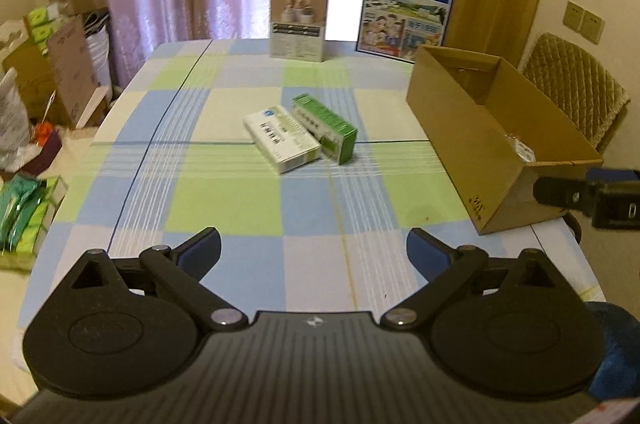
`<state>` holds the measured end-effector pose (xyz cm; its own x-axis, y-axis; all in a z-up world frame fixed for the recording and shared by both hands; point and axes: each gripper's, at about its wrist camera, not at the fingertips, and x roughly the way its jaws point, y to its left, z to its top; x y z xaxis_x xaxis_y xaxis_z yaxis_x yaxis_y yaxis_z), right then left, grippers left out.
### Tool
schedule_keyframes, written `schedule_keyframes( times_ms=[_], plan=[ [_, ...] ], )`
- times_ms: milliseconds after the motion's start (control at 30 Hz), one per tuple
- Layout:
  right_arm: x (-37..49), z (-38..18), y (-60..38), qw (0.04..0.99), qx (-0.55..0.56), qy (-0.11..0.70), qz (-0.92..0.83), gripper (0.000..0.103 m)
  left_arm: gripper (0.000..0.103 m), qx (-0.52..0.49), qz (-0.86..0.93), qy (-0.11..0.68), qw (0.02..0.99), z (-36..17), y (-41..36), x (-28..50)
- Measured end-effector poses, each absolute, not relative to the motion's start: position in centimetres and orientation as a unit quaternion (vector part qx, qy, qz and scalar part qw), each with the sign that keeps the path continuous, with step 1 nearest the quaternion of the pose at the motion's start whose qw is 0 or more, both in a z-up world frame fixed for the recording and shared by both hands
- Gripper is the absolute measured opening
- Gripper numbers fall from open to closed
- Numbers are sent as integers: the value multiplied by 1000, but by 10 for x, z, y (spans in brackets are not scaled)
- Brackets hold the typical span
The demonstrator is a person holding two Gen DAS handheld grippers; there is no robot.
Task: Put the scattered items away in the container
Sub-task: 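Withdraw both open tools from the cardboard box back over the table, then move the right tool to the green box while the left tool approaches the white tablet box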
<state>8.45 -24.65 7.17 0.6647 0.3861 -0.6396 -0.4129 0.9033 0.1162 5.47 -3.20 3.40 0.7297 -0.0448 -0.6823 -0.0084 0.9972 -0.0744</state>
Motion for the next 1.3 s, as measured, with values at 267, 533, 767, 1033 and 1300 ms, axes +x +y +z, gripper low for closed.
schedule_keyframes(
  times_ms=[267, 533, 767, 1033, 1300],
  plan=[
    [76, 63, -238, 906, -19, 354, 232, 101, 98, -45, 0, 368, 929, 35, -21, 45],
    [74, 51, -230, 900, -28, 363, 242, 101, 98, -48, 2, 375, 926, 28, -15, 45],
    [88, 37, -213, 892, -43, 372, 254, 101, 98, -49, 12, 380, 924, 20, -1, 59],
    [120, 22, -189, 885, -58, 378, 264, 101, 98, -57, 31, 387, 920, 5, 23, 91],
    [170, 3, -157, 889, -92, 362, 266, 101, 98, -70, 39, 385, 919, -14, 36, 150]
  ],
)
